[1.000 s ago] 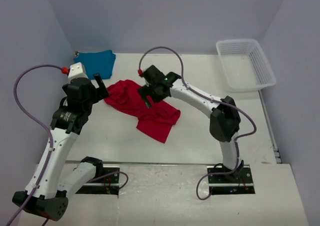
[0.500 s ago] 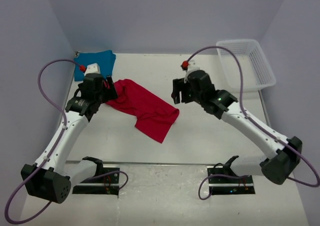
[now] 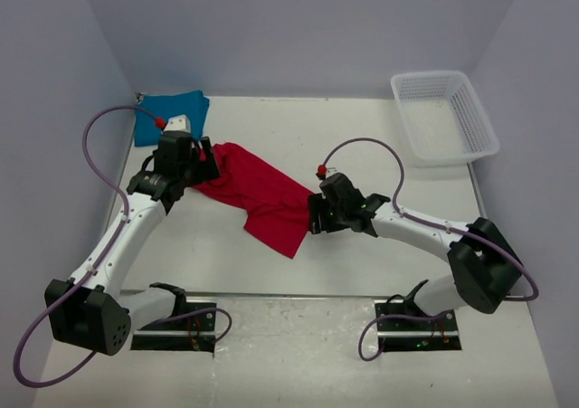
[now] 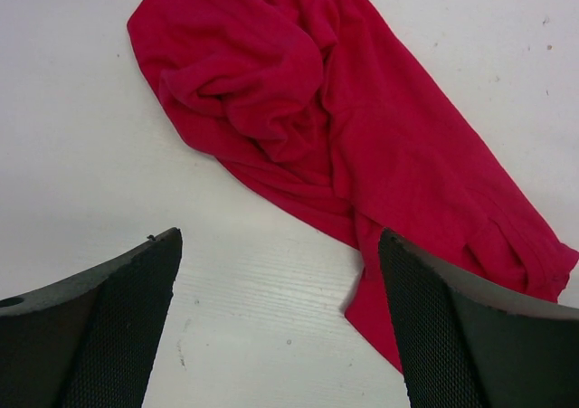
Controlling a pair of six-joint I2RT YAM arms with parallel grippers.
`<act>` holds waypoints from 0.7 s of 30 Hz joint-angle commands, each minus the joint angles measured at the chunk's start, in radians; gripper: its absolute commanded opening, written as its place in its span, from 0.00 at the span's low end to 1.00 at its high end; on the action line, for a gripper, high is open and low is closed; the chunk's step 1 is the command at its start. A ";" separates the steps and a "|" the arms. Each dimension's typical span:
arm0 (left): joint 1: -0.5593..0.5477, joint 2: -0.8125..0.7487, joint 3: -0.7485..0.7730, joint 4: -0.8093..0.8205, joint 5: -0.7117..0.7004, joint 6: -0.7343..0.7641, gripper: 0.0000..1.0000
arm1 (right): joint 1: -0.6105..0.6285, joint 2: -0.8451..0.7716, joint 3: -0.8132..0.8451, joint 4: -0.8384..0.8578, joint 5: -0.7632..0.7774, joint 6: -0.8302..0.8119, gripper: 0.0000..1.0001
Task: Fold and stack the t-shirts
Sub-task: Flatten out the tshirt
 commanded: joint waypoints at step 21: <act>0.001 -0.067 0.021 0.014 0.006 0.048 0.90 | 0.010 0.377 0.211 0.167 0.036 0.123 0.48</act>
